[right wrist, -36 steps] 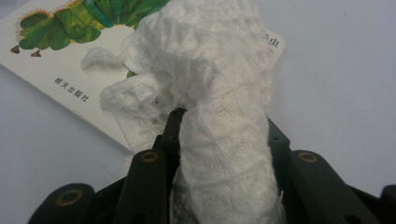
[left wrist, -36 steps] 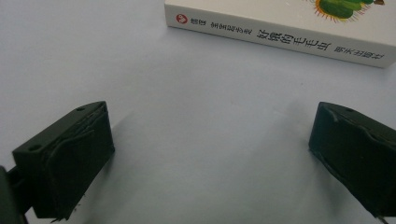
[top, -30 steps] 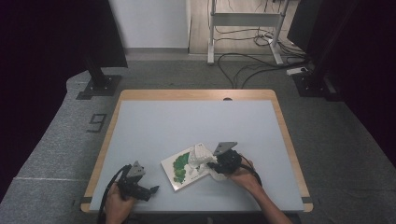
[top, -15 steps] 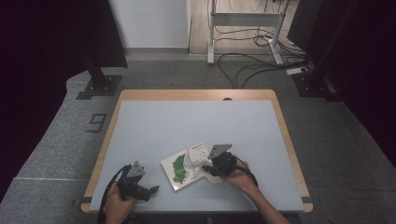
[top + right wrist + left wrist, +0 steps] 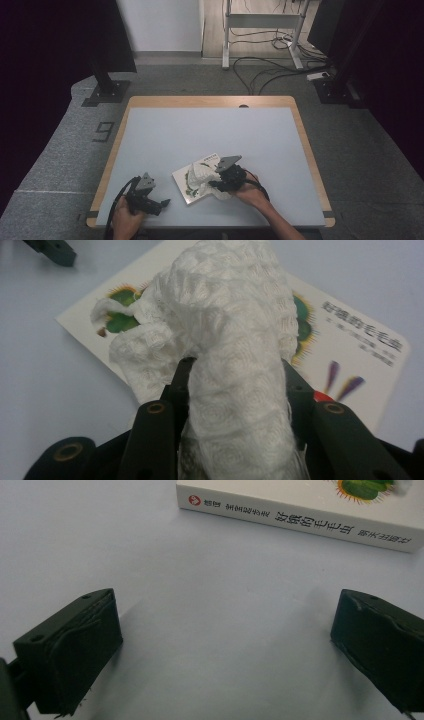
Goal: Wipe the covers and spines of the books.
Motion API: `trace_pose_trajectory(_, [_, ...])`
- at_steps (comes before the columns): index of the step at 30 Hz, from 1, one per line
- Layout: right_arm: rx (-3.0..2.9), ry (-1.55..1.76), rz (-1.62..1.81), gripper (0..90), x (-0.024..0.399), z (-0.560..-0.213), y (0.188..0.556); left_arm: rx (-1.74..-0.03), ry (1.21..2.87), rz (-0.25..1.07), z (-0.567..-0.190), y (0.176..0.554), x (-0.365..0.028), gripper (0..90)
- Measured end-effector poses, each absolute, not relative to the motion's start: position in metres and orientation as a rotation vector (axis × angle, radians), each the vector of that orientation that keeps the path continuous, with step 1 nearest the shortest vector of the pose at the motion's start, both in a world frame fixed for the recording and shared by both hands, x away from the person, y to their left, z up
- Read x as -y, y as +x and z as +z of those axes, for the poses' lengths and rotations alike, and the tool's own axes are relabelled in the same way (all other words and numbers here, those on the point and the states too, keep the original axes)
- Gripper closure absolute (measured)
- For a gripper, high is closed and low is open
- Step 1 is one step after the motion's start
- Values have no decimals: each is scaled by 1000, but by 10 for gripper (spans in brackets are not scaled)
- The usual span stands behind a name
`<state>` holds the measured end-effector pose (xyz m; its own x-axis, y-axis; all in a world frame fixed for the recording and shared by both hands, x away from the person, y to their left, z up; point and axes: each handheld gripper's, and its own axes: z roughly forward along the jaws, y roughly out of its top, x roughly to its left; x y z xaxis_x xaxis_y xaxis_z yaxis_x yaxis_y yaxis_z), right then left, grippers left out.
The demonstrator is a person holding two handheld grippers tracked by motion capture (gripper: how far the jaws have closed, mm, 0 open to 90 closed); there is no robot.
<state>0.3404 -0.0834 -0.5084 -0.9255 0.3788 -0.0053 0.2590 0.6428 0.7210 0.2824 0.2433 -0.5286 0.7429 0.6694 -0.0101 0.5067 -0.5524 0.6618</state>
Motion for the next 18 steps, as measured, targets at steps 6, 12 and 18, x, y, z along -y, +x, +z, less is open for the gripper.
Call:
trace_pose_trajectory(6, [-2736, 472, 1173, 608, 68, -508, 334, -881, 2280, 320, -529, 282, -243, 0])
trace_pose_trajectory(12, [-2767, 424, 1197, 608, 52, -507, 329, -881, 2279, 319, -529, 282, -243, 0])
trace_pose_trajectory(18, [-2790, 386, 1215, 608, 39, -507, 324, -880, 2281, 320, -528, 282, -243, 0])
